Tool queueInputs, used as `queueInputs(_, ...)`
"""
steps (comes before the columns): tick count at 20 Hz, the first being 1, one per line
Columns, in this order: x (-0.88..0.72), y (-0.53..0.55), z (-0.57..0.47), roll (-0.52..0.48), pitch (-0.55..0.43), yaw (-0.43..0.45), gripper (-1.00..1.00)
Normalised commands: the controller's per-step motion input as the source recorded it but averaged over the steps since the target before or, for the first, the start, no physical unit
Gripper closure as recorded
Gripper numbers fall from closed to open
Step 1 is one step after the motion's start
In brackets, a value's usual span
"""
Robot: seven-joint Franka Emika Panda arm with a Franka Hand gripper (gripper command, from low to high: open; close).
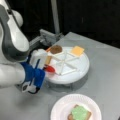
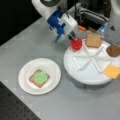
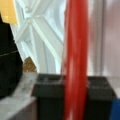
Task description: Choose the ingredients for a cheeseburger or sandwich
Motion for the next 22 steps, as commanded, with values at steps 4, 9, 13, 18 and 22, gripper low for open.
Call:
queueInputs(4, -0.17, 0.40, 0.21, -0.522, -0.042, -0.166, 1.00)
queueInputs(9, -0.12, 0.38, 0.17, -0.677, -0.060, -0.140, 1.00)
queueInputs(13, -0.09, 0.32, 0.21, -0.576, -0.021, -0.081, 1.00)
queueInputs(18, 0.04, 0.16, 0.11, -0.341, -0.004, -0.020, 1.00)
queueInputs(22, 0.21, -0.07, 0.03, -0.170, 0.029, 0.060, 1.00)
